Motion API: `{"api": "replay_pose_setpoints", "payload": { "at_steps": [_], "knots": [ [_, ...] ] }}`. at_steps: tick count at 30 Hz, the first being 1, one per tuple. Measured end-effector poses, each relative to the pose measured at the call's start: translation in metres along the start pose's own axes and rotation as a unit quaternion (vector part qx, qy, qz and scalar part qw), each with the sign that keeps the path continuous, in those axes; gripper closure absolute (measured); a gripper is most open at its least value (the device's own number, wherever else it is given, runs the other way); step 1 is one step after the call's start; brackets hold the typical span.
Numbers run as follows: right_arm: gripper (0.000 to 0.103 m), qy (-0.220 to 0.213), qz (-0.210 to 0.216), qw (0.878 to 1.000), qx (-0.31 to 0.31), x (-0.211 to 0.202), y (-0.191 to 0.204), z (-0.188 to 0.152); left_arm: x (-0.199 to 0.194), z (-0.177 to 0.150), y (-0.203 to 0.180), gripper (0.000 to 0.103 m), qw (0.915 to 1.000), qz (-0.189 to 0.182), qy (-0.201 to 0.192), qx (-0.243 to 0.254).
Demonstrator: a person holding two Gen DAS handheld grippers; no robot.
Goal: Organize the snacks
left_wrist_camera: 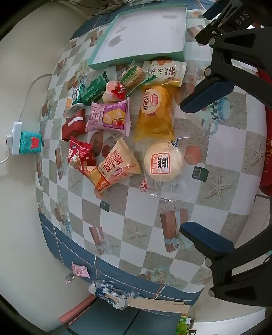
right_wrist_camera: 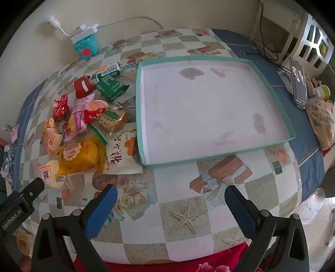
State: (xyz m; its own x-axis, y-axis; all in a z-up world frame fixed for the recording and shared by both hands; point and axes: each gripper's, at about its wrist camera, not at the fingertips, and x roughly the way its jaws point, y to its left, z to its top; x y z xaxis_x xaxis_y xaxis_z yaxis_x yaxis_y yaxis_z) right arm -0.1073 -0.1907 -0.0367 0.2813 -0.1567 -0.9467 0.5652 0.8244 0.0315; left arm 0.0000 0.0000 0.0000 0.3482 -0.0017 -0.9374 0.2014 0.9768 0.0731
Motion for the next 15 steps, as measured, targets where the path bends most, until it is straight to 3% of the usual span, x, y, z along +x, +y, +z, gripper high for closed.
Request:
{"api": "replay_pose_setpoints", "payload": {
  "at_steps": [15],
  "knots": [
    [0.000, -0.005, -0.002, 1.000, 0.000, 0.000, 0.003, 0.003, -0.002, 0.012, 0.005, 0.000, 1.0000, -0.001, -0.001, 0.006]
  ]
}}
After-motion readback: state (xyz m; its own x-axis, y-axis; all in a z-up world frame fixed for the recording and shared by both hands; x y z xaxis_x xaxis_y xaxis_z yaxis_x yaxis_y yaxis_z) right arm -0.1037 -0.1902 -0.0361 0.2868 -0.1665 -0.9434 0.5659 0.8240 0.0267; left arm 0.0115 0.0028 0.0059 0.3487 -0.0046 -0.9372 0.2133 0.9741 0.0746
